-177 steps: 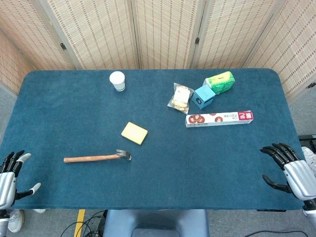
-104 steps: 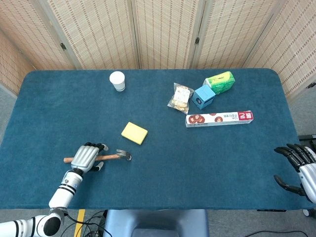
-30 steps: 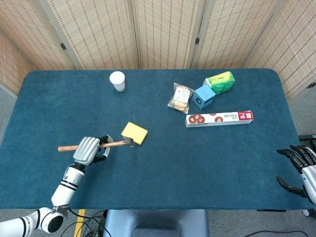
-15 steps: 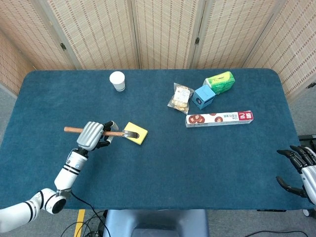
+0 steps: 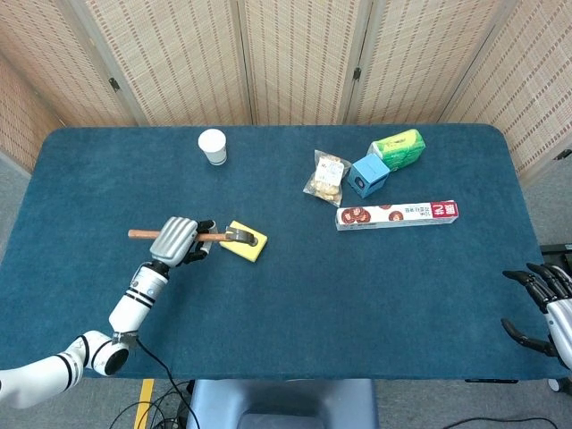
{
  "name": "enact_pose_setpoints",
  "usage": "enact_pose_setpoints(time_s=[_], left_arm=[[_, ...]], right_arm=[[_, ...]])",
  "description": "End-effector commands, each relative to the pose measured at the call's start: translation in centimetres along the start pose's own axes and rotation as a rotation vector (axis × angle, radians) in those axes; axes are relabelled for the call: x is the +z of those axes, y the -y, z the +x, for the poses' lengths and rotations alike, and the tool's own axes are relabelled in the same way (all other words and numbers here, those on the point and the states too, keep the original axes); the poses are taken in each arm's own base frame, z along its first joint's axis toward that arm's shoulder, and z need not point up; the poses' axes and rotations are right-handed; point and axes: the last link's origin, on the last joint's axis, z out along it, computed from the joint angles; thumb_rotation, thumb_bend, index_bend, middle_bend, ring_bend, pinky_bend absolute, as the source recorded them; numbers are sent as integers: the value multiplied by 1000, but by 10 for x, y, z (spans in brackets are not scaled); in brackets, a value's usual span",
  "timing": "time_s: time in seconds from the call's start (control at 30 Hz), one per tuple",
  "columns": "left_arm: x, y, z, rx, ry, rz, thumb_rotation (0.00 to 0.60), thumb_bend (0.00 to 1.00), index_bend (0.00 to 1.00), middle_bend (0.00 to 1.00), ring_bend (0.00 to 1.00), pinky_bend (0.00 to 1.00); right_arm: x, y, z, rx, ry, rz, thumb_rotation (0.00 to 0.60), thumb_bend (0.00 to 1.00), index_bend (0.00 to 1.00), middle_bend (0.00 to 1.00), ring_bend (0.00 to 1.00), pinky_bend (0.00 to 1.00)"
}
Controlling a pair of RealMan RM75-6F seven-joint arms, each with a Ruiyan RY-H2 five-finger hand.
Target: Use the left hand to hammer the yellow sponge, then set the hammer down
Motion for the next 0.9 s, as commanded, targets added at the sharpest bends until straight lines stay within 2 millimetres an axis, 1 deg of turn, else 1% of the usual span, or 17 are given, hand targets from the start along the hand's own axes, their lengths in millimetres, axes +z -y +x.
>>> enact_pose_setpoints(time_s=[0.03,0.33,0.57,0.67,0.9], left_arm=[[-1,1,-1,2,11,4,600,739,772,851,842,898],[0,4,-4,37,59,21,600,739,772,852,848,900],[12,3,-6,61,85,46,600,739,772,852,848,900],[18,5,-10,75,103,69,600,739,772,852,848,900],[29,13,-28,117,172,139,600,739,772,852,848,900]], right_arm=[[0,0,0,0,1,1,600,192,207,263,117,120],[1,-2,-1,3,4,-1,600,192,207,263,118,120],[0,-5,-2,6,4,-9,600,192,207,263,117,120],[0,-6,-2,6,5,-13,600,192,207,263,117,120],[0,-7,-3,6,10,-22,600,191,207,263,117,119]])
